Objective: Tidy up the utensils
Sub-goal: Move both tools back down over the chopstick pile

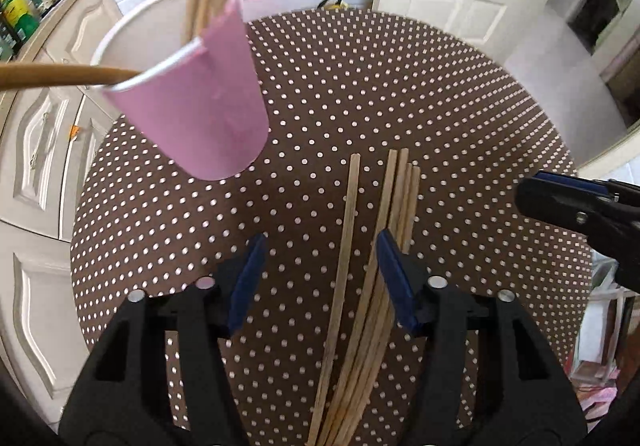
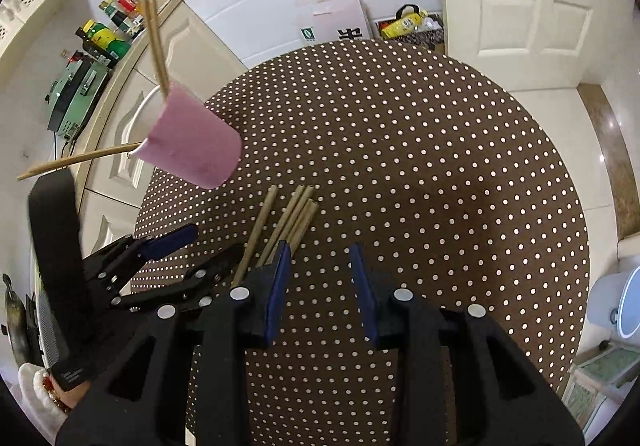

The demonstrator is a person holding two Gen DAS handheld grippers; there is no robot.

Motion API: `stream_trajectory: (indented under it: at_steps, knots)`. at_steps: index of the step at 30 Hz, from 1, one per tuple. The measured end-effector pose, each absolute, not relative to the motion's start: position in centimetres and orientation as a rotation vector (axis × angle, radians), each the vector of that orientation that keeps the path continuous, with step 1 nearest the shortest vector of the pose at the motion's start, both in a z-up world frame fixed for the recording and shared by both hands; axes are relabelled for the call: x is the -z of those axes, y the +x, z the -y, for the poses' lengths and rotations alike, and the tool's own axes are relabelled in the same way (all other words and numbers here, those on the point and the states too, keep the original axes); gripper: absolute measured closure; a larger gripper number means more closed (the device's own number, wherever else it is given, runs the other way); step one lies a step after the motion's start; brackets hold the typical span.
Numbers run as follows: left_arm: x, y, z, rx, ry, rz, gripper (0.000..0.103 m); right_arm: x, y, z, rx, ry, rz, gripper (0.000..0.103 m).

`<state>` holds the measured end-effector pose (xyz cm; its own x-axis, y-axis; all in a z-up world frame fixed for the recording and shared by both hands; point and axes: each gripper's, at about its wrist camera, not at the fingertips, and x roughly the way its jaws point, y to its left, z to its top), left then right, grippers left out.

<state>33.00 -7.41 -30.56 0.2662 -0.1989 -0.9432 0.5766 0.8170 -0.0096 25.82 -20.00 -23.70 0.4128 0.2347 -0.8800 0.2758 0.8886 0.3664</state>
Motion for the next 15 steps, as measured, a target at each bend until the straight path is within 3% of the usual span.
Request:
stream_trajectory:
  at_steps: [8, 14, 15]
  knots:
    - [32.9, 34.3, 10.1, 0.537, 0.451, -1.228, 0.06, 24.9, 26.7, 20.7, 0.012, 0.55, -1.196, 0.073]
    - [33.7, 35.8, 10.4, 0.558, 0.426, -1.239, 0.061, 25.6, 27.5, 20.5, -0.006, 0.552, -1.225, 0.072]
    - [33.7, 35.7, 10.5, 0.559, 0.427, -1.231, 0.065, 25.8, 27.6, 20.3, -0.008, 0.551, -1.232, 0.072]
